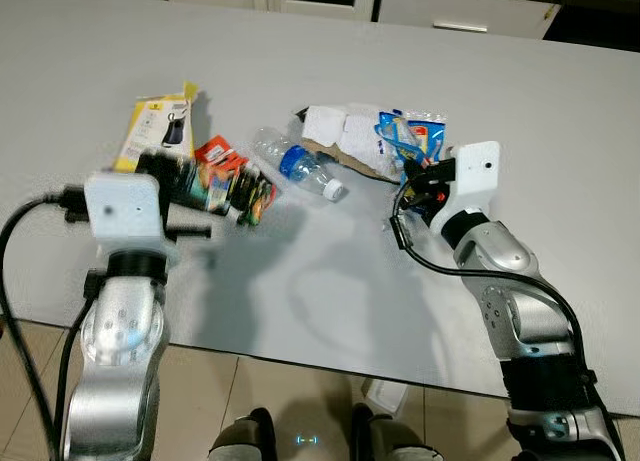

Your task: Picking trash to rubbish bin

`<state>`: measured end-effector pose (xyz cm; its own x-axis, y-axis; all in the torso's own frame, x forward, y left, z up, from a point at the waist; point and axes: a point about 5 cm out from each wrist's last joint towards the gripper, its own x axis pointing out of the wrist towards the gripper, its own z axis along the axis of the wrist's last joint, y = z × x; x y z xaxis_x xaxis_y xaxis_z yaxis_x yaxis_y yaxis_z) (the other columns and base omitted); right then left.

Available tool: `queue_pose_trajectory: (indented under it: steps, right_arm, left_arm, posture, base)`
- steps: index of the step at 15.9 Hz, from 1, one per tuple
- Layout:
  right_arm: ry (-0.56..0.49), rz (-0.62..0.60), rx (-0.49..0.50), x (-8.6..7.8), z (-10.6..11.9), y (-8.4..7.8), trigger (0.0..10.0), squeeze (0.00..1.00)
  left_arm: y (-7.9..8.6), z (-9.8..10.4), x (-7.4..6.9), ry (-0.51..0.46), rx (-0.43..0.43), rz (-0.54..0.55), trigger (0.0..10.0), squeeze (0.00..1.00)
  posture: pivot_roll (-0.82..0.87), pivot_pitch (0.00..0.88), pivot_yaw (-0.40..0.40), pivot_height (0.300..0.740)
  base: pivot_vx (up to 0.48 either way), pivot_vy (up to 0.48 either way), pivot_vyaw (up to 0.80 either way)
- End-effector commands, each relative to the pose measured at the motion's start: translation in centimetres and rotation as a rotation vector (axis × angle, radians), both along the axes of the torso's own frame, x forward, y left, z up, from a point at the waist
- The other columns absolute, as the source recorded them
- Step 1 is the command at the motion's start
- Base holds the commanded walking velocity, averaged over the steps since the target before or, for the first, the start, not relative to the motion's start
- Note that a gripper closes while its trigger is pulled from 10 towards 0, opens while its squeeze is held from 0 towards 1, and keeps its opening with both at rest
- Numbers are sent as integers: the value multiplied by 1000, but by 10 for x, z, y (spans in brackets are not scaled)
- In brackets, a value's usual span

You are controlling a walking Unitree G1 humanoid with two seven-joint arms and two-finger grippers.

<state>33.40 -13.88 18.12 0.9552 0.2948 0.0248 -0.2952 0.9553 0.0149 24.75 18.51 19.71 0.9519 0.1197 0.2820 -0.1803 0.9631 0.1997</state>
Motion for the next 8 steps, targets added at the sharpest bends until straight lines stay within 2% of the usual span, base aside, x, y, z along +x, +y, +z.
queue_pose_trajectory:
  steps: [1, 2, 3, 4, 8]
  right_arm:
    - [-7, -1, -3, 0, 1, -1, 10000, 0]
    - [-5, -3, -2, 0, 0, -1, 10000, 0]
    - [1, -5, 3, 0, -1, 0, 10000, 0]
    - [9, -2, 6, 0, -2, 1, 10000, 0]
    - [12, 3, 7, 1, -2, 2, 10000, 0]
  left_arm:
    - [2, -3, -5, 14, 8, 33, 4275, 0]
    - [3, -8, -8, 33, 9, 44, 6392, 0]
    - [3, -15, -12, 62, -3, 50, 10000, 0]
    - [3, -18, -13, 76, -5, 60, 10000, 0]
    - [-1, -22, -11, 96, -27, 65, 10000, 0]
  posture:
    - [-49, 206, -16, 740]
    - [-46, 207, -15, 740]
    - [-44, 207, -15, 740]
    - [-44, 207, -15, 740]
    - [-50, 206, -23, 740]
  base:
    - [0, 0, 0]
    - [0, 0, 0]
    - [0, 0, 0]
    - [0, 0, 0]
    - [0, 0, -480]
